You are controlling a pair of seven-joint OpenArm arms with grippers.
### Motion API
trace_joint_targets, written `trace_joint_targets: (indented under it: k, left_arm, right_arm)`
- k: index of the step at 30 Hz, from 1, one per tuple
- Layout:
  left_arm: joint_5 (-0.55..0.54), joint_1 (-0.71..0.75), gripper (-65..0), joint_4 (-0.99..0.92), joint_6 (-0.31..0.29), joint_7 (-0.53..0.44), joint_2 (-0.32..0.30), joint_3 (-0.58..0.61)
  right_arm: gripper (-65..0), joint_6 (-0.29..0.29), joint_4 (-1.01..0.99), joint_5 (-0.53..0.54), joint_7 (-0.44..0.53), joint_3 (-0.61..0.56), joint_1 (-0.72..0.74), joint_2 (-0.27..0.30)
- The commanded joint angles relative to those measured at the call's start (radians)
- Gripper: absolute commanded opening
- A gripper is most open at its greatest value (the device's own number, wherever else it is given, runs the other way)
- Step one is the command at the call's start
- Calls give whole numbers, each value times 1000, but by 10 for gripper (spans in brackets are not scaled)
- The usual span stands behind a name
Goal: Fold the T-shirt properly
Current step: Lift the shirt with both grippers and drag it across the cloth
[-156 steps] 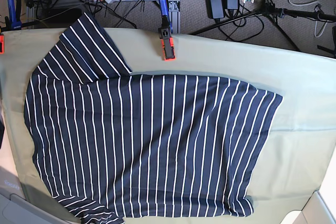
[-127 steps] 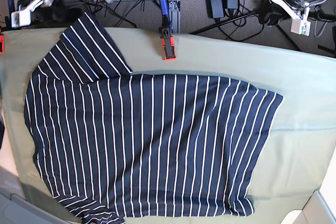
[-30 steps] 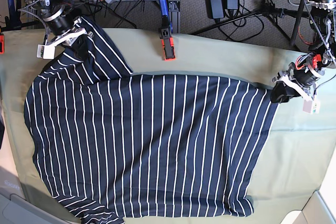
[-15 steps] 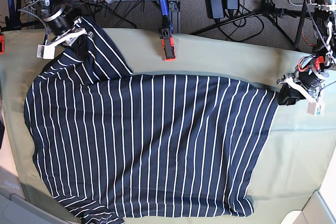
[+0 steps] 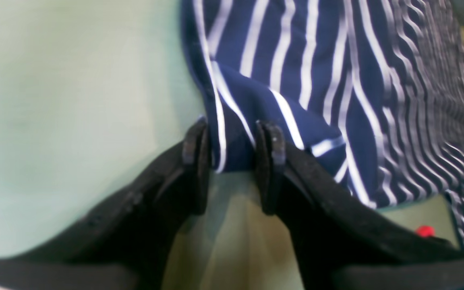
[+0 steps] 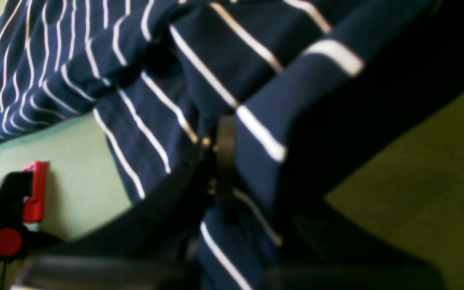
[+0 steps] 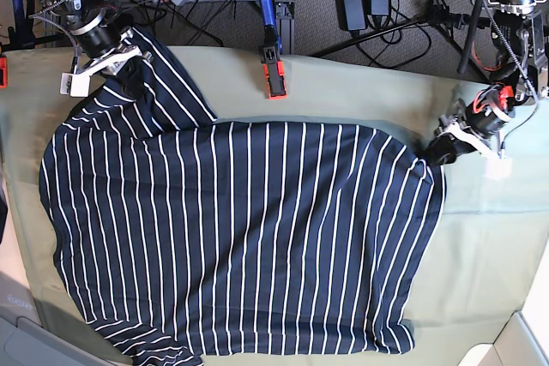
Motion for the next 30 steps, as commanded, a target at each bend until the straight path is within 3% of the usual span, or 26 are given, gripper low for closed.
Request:
trace_joint_targets:
  k: [1, 11, 13, 15, 16, 21, 26, 30]
  left_arm:
    - [-2, -7, -422, 10, -36, 6, 0, 13]
    - [-2, -90, -428, 10, -47, -13, 16, 52]
    - [-1, -110, -499, 10, -48, -13, 16, 52]
    - [10, -124, -638, 10, -51, -14, 16, 52]
    - [22, -127, -650, 10, -60, -18, 16, 52]
    - [47, -126, -650, 10, -172, -28, 15, 52]
    - [29, -125, -650, 10, -173, -27, -13, 52]
    - [-39, -120, -650, 13, -173, -5, -64, 52]
  right_arm:
    - [-650, -10, 3, -22, -41, -3, -5, 3]
    - [-650, -10, 3, -22, -41, -3, -5, 3]
    - [-650, -10, 3, -22, -41, -3, -5, 3]
    - [-650, -10, 3, -22, -41, -3, -5, 3]
    - [-650, -10, 3, -22, -41, -3, -5, 3]
    - [-650, -10, 3, -22, -41, -3, -5, 3]
    - [-650, -8, 3, -23, -51, -3, -5, 3]
    - [-650, 13, 21, 2, -137, 13, -5, 3]
